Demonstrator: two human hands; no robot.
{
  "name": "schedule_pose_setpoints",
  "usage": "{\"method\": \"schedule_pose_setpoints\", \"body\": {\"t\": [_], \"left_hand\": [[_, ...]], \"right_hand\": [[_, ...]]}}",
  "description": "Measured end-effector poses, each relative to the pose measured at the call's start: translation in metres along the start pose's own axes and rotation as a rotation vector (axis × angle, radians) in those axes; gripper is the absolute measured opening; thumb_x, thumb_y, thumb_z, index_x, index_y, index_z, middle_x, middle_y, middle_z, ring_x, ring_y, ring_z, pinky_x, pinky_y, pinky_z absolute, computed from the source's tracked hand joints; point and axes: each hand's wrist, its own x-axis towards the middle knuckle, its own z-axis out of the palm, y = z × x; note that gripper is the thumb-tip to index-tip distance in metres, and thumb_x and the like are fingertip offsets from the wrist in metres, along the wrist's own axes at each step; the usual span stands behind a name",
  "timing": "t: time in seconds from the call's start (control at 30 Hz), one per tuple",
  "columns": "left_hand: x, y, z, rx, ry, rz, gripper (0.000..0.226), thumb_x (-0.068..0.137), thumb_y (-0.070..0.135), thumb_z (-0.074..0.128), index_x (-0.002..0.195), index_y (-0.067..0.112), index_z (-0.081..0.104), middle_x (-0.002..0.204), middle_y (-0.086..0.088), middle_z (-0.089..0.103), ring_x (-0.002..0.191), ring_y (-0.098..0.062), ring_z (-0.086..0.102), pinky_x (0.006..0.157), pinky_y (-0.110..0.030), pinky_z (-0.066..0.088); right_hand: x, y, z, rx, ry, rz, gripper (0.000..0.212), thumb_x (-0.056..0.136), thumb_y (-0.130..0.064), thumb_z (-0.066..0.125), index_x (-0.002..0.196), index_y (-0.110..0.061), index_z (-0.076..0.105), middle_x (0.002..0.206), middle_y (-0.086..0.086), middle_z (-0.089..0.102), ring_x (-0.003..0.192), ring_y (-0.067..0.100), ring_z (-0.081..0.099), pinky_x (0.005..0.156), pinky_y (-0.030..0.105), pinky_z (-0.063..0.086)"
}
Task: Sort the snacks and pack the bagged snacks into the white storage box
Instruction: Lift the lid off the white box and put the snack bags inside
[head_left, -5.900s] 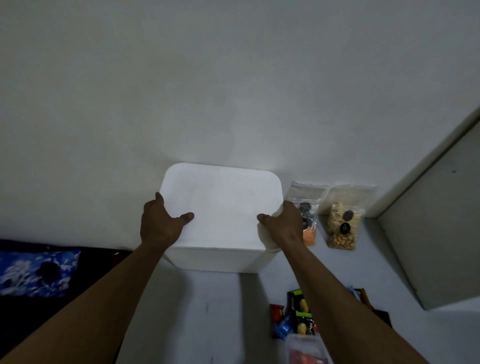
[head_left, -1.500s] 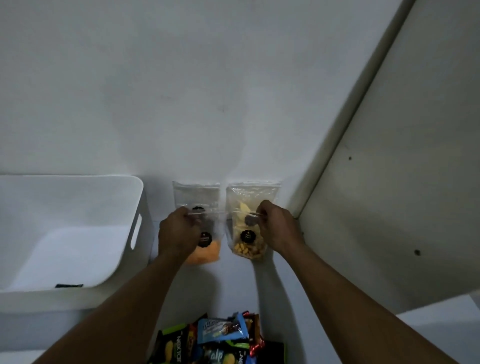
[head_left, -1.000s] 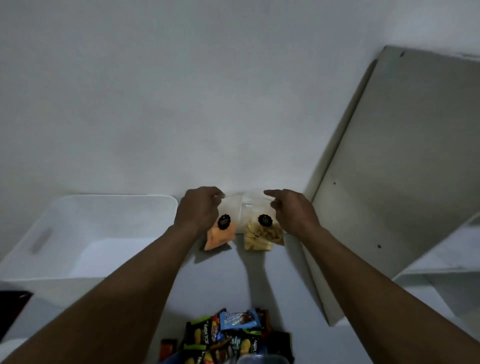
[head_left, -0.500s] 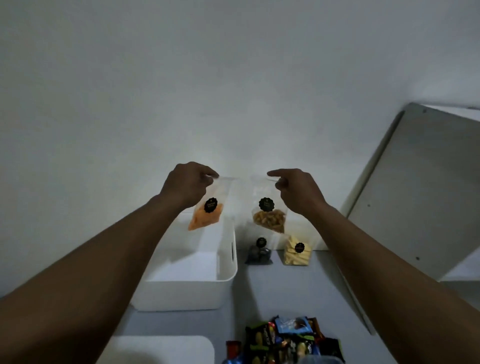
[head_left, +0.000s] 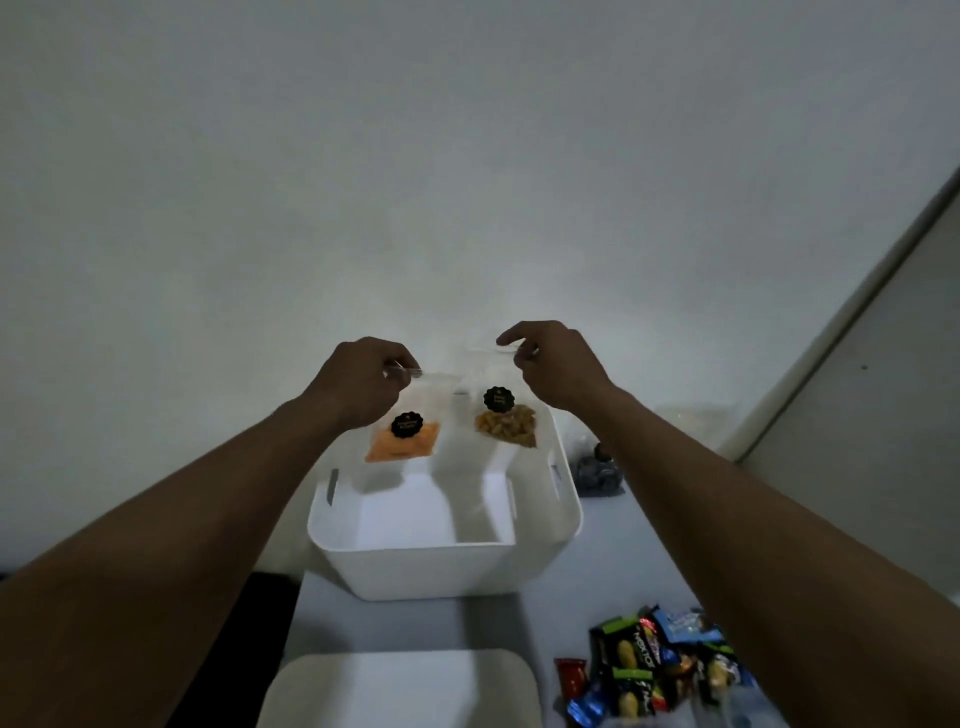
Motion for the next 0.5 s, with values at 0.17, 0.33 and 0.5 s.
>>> {"method": "schedule_pose_setpoints", "body": {"t": [0.17, 0.33, 0.5], "left_hand": [[0.006, -0.03, 0.033, -0.016, -0.048, -0.015, 0.017, 0.09, 0.016, 0.061, 0.09, 0.027, 0.074, 0.089, 0.003, 0.071, 0.087, -0.017, 0.065, 0.08, -0.027, 0.048], [0.01, -0.048, 0.062, -0.035, -0.085, -0.008, 0.018, 0.09, 0.016, 0.061, 0.087, 0.029, 0.073, 0.091, 0.005, 0.072, 0.085, -0.014, 0.065, 0.081, -0.028, 0.05], [0.013, -0.063, 0.086, -0.067, -0.121, -0.028, 0.018, 0.09, 0.015, 0.062, 0.087, 0.029, 0.073, 0.092, 0.006, 0.072, 0.085, -0.01, 0.064, 0.077, -0.024, 0.044]], "right_hand": [[0.005, 0.022, 0.05, -0.063, -0.097, 0.023, 0.038, 0.09, -0.006, 0.048, 0.11, -0.031, 0.069, 0.089, -0.008, 0.059, 0.085, 0.017, 0.06, 0.075, 0.03, 0.05], [0.003, 0.046, 0.097, -0.168, -0.204, 0.066, 0.031, 0.091, -0.009, 0.047, 0.105, -0.03, 0.066, 0.102, -0.002, 0.07, 0.095, 0.022, 0.063, 0.078, 0.03, 0.049], [0.001, 0.062, 0.127, -0.294, -0.228, 0.053, 0.028, 0.092, -0.011, 0.049, 0.11, -0.028, 0.062, 0.105, 0.001, 0.072, 0.094, 0.023, 0.066, 0.079, 0.034, 0.053]]}}
